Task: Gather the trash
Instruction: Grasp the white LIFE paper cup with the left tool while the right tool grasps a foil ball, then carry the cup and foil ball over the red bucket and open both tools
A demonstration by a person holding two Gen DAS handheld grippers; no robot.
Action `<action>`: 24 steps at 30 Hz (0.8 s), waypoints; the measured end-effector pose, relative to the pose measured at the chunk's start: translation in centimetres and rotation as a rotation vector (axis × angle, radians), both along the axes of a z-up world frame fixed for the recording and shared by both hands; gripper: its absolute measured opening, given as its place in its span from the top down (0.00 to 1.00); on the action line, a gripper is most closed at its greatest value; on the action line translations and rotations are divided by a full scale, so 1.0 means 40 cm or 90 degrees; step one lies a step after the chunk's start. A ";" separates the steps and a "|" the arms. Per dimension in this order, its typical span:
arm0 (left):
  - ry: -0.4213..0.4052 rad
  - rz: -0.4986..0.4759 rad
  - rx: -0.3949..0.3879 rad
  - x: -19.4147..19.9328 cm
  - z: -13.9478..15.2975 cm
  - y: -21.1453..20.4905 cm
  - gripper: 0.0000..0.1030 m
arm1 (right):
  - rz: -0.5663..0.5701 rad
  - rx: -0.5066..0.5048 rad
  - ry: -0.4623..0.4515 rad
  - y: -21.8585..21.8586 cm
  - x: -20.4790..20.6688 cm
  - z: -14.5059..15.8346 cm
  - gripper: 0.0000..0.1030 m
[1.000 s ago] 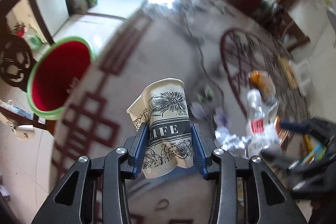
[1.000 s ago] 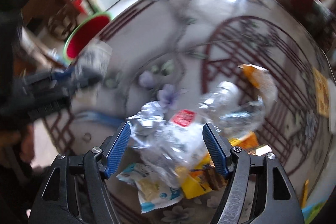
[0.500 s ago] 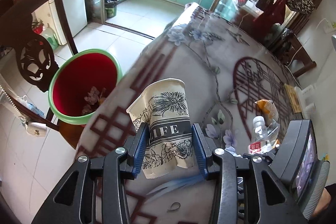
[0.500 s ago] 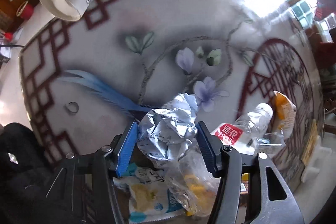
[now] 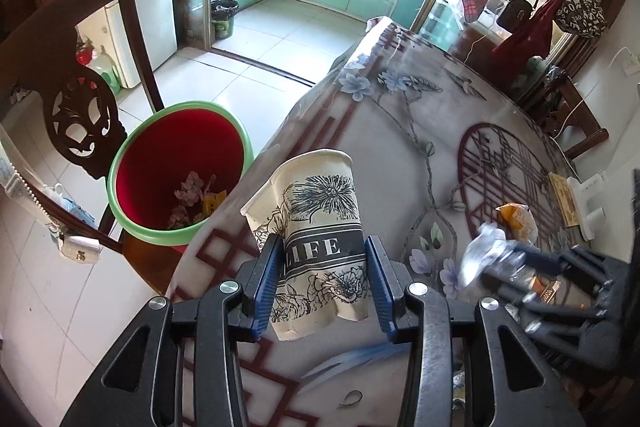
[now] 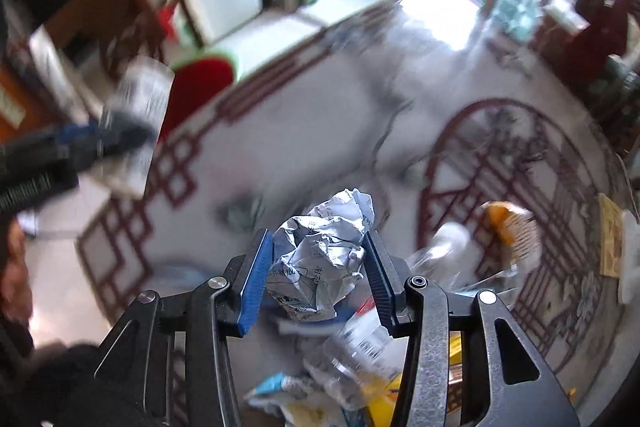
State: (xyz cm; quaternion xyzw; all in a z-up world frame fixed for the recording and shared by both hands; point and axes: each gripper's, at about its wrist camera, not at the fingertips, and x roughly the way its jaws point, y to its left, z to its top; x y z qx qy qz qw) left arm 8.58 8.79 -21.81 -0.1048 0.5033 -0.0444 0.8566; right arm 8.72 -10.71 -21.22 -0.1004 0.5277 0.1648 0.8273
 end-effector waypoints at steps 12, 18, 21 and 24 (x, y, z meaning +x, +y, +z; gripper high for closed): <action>-0.027 -0.026 0.002 0.034 0.040 0.025 0.61 | -0.103 0.043 -0.064 -0.020 0.056 0.080 0.56; -0.056 -0.042 0.011 0.055 0.080 0.042 0.61 | -0.123 0.055 -0.087 -0.002 0.049 0.114 0.57; -0.060 -0.054 0.013 0.062 0.087 0.047 0.61 | -0.136 0.062 -0.097 0.010 0.048 0.129 0.56; -0.066 -0.067 0.017 0.066 0.094 0.050 0.61 | -0.140 0.067 -0.106 0.027 0.048 0.144 0.57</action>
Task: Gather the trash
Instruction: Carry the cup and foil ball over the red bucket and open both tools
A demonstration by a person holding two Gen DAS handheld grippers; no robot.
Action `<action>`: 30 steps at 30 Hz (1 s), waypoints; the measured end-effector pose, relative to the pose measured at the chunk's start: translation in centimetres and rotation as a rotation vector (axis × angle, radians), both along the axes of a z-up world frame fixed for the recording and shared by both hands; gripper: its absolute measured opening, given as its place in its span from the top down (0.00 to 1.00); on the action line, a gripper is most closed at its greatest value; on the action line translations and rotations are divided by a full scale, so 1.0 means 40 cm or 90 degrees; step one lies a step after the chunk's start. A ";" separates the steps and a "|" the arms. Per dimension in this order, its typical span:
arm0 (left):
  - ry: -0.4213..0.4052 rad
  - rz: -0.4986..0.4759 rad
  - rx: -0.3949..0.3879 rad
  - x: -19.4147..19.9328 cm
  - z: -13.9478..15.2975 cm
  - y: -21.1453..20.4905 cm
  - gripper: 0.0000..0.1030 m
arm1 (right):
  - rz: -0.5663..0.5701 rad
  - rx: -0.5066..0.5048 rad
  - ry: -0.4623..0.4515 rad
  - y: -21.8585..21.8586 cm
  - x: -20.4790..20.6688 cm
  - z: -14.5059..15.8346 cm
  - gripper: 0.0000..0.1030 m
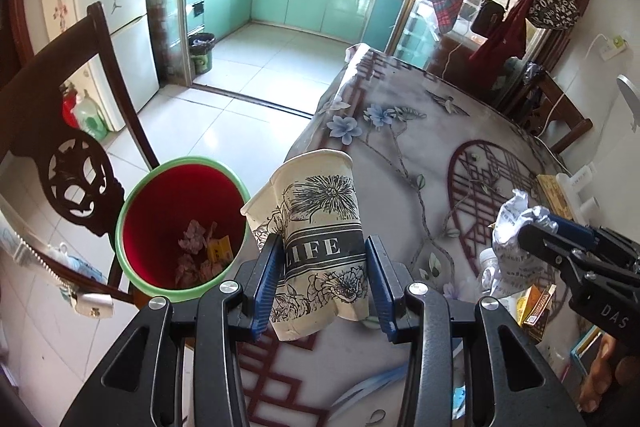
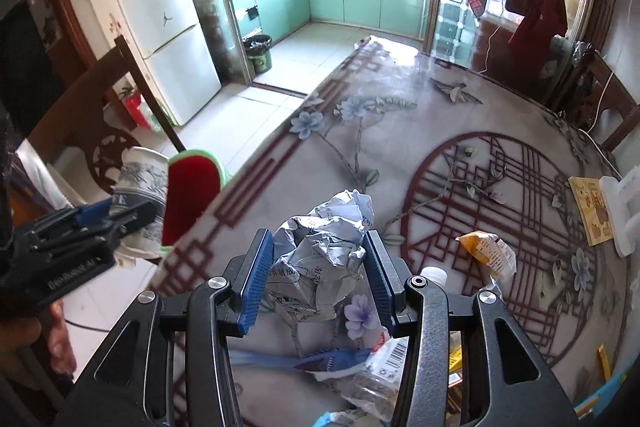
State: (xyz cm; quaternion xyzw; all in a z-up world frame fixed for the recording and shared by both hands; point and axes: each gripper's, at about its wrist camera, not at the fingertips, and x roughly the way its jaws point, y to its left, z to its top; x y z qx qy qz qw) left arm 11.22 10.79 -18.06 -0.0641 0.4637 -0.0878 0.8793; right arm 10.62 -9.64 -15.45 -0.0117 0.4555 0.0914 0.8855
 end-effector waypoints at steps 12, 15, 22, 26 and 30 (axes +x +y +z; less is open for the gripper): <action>-0.018 -0.015 0.010 0.017 0.019 0.075 0.61 | 0.000 -0.002 -0.015 0.091 0.020 0.022 0.56; -0.014 -0.009 0.008 0.025 0.012 0.105 0.61 | 0.001 -0.004 -0.014 0.116 0.023 0.021 0.56; -0.004 0.000 0.003 0.041 -0.004 0.164 0.61 | -0.006 -0.011 -0.013 0.158 0.035 0.015 0.56; 0.001 0.001 0.003 0.054 -0.013 0.188 0.61 | -0.010 -0.010 -0.012 0.178 0.040 0.014 0.56; 0.002 -0.002 0.005 0.067 -0.017 0.208 0.61 | -0.014 -0.011 -0.011 0.196 0.048 0.014 0.56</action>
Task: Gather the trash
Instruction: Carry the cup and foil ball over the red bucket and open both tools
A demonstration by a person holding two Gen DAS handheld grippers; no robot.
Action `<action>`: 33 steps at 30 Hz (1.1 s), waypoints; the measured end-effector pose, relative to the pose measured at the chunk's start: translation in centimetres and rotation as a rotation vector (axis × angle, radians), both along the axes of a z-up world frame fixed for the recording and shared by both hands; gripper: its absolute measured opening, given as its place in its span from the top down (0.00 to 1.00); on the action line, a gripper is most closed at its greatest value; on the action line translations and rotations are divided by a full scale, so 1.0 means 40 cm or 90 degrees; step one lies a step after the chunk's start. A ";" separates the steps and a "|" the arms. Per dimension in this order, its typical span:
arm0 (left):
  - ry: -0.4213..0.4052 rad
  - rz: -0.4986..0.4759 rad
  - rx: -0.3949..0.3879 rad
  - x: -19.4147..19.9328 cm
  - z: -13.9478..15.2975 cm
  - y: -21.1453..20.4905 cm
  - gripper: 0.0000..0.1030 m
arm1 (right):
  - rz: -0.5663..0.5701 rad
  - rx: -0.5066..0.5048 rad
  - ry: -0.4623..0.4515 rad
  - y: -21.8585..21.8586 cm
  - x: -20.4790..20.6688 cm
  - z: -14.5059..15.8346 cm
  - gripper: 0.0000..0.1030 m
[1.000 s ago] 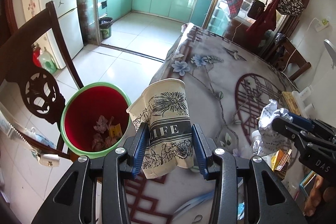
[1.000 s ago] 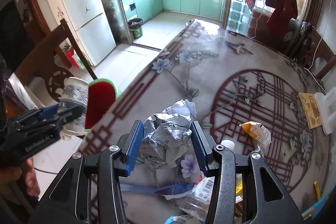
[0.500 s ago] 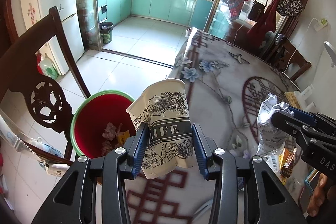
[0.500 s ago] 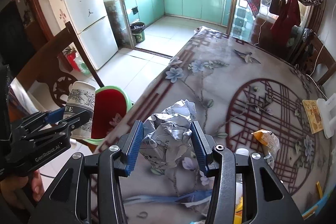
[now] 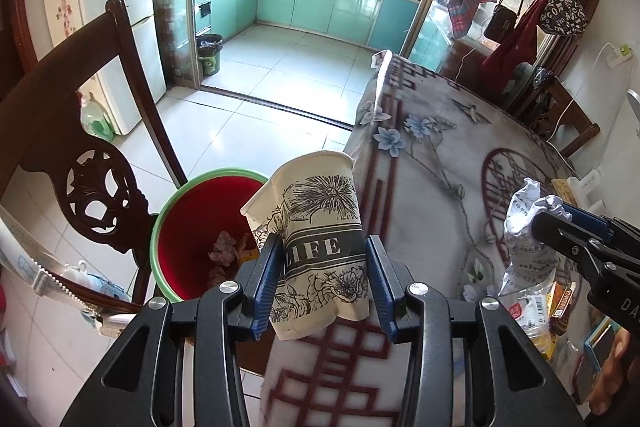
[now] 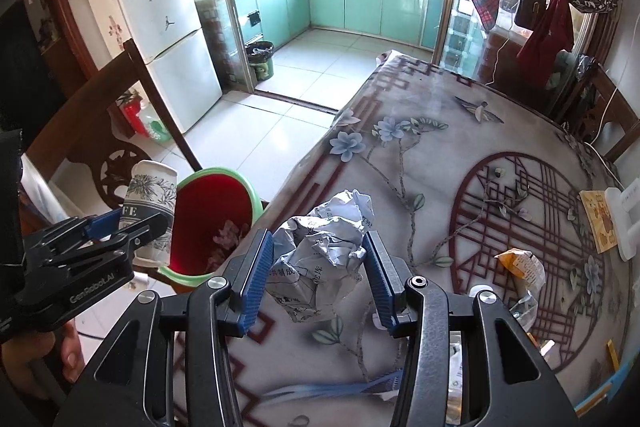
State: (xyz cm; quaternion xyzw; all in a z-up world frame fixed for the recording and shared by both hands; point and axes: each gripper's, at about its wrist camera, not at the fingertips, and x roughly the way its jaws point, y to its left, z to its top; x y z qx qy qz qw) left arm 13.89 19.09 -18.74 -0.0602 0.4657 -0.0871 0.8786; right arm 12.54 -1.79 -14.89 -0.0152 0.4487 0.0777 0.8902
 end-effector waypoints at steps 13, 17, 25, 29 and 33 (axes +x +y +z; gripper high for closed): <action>0.016 0.021 0.006 0.045 -0.032 0.085 0.61 | 0.017 -0.005 0.006 0.081 0.038 -0.006 0.56; 0.027 0.037 0.010 0.063 -0.052 0.124 0.61 | 0.034 -0.007 0.009 0.118 0.056 -0.009 0.56; 0.047 0.065 0.018 0.115 -0.095 0.189 0.61 | 0.072 0.004 0.025 0.194 0.106 -0.035 0.56; 0.064 0.075 0.028 0.146 -0.123 0.213 0.61 | 0.091 0.021 0.042 0.228 0.138 -0.057 0.56; 0.079 0.076 0.035 0.177 -0.152 0.229 0.61 | 0.110 0.028 0.056 0.265 0.167 -0.079 0.56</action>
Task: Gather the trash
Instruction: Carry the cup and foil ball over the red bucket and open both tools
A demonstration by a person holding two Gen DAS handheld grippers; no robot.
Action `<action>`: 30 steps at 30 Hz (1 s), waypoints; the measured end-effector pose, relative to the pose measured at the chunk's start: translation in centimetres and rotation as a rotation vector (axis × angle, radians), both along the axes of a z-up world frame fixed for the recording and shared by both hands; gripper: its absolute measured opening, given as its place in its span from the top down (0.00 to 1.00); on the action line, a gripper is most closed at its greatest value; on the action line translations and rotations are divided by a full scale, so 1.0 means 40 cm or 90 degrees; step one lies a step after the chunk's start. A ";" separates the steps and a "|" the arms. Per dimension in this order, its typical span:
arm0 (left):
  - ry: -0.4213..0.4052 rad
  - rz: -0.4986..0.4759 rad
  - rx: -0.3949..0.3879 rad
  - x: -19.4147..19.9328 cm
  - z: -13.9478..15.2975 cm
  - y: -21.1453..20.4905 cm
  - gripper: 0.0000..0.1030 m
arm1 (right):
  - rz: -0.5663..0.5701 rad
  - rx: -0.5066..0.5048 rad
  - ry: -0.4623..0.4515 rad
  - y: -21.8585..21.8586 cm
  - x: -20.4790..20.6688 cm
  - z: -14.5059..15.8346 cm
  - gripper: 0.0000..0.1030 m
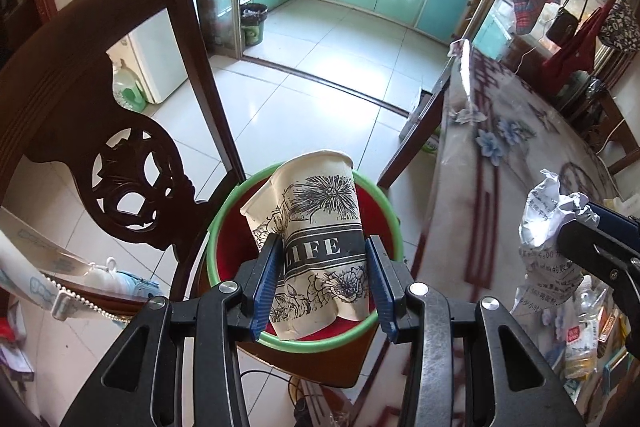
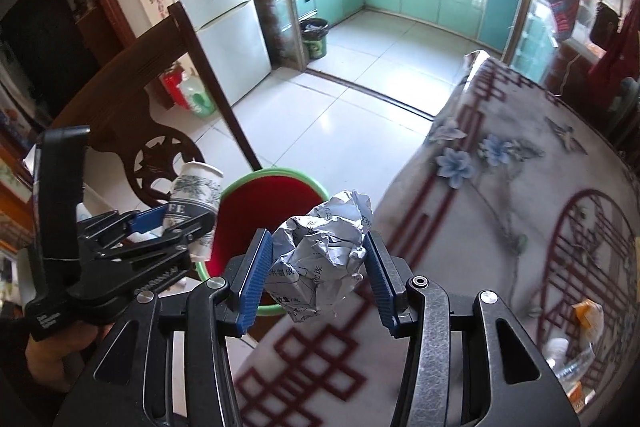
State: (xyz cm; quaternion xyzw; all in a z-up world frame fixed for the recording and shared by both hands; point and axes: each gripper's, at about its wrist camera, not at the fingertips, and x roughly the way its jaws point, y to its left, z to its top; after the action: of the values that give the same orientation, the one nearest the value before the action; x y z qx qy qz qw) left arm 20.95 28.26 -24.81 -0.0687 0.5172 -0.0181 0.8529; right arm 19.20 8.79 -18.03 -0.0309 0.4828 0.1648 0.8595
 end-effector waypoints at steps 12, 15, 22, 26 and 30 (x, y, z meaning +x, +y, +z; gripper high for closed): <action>0.032 0.016 0.001 0.088 -0.068 0.031 0.61 | 0.045 -0.005 0.039 0.057 0.075 -0.062 0.56; 0.036 0.024 0.001 0.104 -0.081 0.034 0.60 | 0.061 -0.004 0.043 0.067 0.088 -0.072 0.53; 0.052 0.047 0.010 0.128 -0.101 0.044 0.44 | 0.078 -0.012 0.025 0.080 0.090 -0.066 0.38; 0.040 0.044 0.011 0.120 -0.084 0.040 0.42 | 0.074 -0.014 0.020 0.072 0.089 -0.058 0.37; 0.026 0.039 0.007 0.101 -0.060 0.035 0.42 | 0.068 -0.020 0.007 0.067 0.075 -0.038 0.37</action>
State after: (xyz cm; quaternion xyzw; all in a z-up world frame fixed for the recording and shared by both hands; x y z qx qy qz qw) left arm 24.98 29.65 -27.21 -0.0803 0.5319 0.0125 0.8429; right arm 22.18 11.46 -19.53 -0.0696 0.4877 0.2029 0.8462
